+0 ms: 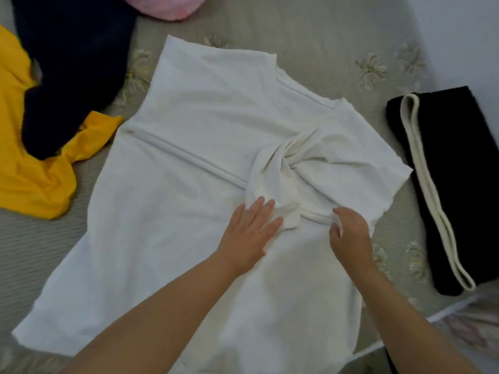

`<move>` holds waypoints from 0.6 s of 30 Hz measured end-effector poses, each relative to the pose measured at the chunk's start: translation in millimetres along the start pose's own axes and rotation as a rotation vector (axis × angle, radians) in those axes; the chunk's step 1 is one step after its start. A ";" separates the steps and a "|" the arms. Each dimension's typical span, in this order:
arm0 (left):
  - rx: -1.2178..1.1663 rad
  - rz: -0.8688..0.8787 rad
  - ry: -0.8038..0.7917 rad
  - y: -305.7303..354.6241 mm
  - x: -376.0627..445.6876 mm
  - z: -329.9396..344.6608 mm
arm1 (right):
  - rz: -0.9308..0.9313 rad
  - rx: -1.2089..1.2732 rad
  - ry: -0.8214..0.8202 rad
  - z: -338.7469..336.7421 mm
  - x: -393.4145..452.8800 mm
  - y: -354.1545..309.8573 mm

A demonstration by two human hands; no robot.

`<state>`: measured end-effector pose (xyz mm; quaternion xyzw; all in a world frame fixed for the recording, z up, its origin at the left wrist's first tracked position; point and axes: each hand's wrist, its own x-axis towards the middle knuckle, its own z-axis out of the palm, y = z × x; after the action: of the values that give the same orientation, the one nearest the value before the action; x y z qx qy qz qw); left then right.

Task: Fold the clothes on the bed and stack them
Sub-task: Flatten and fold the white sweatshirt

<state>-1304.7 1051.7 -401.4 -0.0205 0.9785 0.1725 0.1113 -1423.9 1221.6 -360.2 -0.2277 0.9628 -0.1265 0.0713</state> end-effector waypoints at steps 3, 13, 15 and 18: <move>0.037 0.036 0.130 8.4 19.7 0.7 | -0.121 -0.149 -0.027 -9.1 22.4 11.3; -1.251 -0.764 0.652 -65.6 71.0 -85.3 | -0.198 -0.325 -0.208 -4.0 68.4 9.8; -1.564 -0.989 0.754 -101.0 80.7 -113.5 | -0.254 -0.331 -0.177 -7.6 66.4 11.9; -2.029 -1.008 0.808 -129.5 84.0 -128.8 | -0.284 -0.243 -0.176 -14.9 58.2 12.0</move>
<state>-1403.5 885.9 -345.5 -0.5315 0.2433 0.7822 -0.2155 -1483.5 1208.6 -353.8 -0.3782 0.9193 0.0025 0.1088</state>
